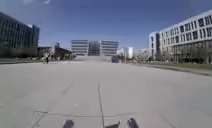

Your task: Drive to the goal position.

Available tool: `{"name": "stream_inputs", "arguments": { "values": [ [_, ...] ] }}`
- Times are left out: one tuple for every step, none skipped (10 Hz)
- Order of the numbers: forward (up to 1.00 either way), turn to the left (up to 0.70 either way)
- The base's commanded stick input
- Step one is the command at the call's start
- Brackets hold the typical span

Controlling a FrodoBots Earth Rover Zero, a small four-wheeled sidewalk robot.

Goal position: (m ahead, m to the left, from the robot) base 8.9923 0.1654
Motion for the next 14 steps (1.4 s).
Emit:
{"name": "stream_inputs", "arguments": {
  "values": [
    [1.0, 0.0],
    [1.0, 0.07],
    [1.0, 0.26],
    [1.0, 0.4],
    [1.0, 0.4],
    [1.0, 0.17],
    [1.0, 0.0],
    [1.0, 0.0],
    [1.0, 0.0],
    [1.0, 0.0],
    [1.0, 0.0],
    [1.0, 0.0],
    [1.0, 0.0],
    [1.0, 0.0]
  ]
}}
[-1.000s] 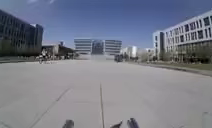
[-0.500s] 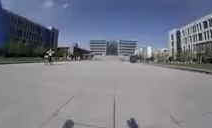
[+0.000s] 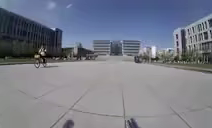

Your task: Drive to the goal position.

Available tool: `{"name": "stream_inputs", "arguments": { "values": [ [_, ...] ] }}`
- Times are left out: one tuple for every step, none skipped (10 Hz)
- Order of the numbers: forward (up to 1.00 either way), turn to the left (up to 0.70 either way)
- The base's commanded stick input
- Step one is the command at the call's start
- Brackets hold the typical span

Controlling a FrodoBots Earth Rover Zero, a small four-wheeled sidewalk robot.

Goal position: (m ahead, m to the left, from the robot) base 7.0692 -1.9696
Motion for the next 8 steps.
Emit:
{"name": "stream_inputs", "arguments": {
  "values": [
    [1.0, 0.0],
    [1.0, 0.0],
    [1.0, 0.0],
    [1.0, 0.0],
    [1.0, 0.0],
    [1.0, 0.0],
    [1.0, 0.0],
    [1.0, -0.01]
  ]
}}
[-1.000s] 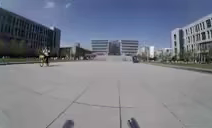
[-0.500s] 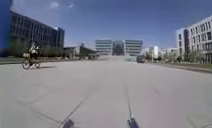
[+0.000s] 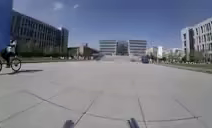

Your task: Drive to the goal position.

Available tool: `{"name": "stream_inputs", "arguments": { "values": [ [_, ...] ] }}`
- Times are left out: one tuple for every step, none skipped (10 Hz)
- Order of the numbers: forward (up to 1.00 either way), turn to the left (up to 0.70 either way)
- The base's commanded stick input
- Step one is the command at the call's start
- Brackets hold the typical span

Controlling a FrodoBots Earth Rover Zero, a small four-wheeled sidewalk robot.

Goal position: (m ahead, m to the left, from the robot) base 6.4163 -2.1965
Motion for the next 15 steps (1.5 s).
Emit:
{"name": "stream_inputs", "arguments": {
  "values": [
    [1.0, -0.08],
    [1.0, -0.4],
    [1.0, -0.4],
    [1.0, -0.4],
    [1.0, -0.4],
    [1.0, -0.4],
    [1.0, -0.4],
    [1.0, -0.4],
    [1.0, -0.4],
    [1.0, -0.4],
    [1.0, -0.4],
    [1.0, -0.4],
    [1.0, -0.15],
    [1.0, -0.04],
    [1.0, 0.0]
  ]
}}
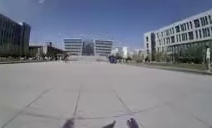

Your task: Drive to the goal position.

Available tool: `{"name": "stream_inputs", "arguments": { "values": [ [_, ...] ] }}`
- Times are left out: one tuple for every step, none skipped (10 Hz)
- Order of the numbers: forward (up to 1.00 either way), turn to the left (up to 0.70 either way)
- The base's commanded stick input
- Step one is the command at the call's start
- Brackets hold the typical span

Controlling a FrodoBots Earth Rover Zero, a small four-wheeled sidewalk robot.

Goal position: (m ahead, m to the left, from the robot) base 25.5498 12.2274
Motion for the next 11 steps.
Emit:
{"name": "stream_inputs", "arguments": {
  "values": [
    [1.0, 0.0],
    [1.0, 0.0],
    [1.0, 0.0],
    [1.0, 0.0],
    [1.0, 0.0],
    [1.0, 0.0],
    [1.0, 0.0],
    [1.0, 0.0],
    [1.0, 0.17],
    [1.0, 0.02],
    [1.0, 0.0]
  ]
}}
